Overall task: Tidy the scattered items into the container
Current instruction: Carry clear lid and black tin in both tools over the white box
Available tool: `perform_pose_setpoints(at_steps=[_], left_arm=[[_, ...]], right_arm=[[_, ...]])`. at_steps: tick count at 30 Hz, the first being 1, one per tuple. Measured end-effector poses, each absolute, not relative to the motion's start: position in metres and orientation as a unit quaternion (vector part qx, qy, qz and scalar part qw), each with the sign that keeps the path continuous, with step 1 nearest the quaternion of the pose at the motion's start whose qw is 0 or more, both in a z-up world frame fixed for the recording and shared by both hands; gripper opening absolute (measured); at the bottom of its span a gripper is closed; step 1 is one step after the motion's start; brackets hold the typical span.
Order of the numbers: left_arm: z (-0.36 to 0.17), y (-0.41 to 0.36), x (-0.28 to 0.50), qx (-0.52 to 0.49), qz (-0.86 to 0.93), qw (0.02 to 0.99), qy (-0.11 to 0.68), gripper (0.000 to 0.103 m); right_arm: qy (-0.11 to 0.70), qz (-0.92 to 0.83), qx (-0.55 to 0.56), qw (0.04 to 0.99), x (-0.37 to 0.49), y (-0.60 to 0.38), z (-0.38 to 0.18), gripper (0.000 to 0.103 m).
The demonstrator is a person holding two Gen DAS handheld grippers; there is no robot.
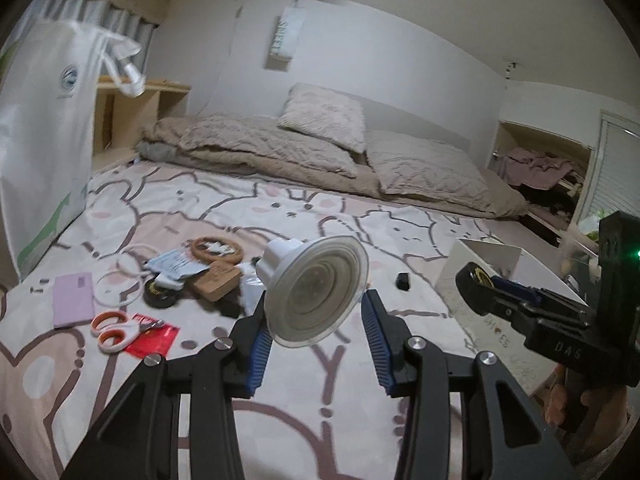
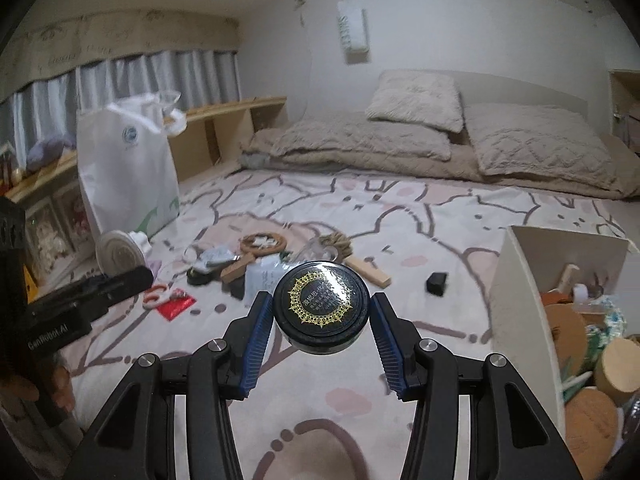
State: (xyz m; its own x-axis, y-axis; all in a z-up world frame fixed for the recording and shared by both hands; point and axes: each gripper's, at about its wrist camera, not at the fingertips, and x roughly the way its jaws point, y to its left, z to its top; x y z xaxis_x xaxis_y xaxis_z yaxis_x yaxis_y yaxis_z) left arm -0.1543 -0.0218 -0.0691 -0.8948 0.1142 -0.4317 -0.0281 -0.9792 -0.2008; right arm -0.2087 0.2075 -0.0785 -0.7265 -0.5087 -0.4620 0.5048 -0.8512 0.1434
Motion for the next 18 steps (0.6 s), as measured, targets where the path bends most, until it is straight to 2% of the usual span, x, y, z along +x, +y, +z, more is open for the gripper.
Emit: perform_pose_setpoints(at_steps=[18], left_arm=[[-0.044, 0.093, -0.179, -0.239, 0.958, 0.143, -0.072, 0.043]], right_arm=[[-0.066, -0.962, 0.206, 0.165, -0.214, 0.334, -0.048, 0.050]])
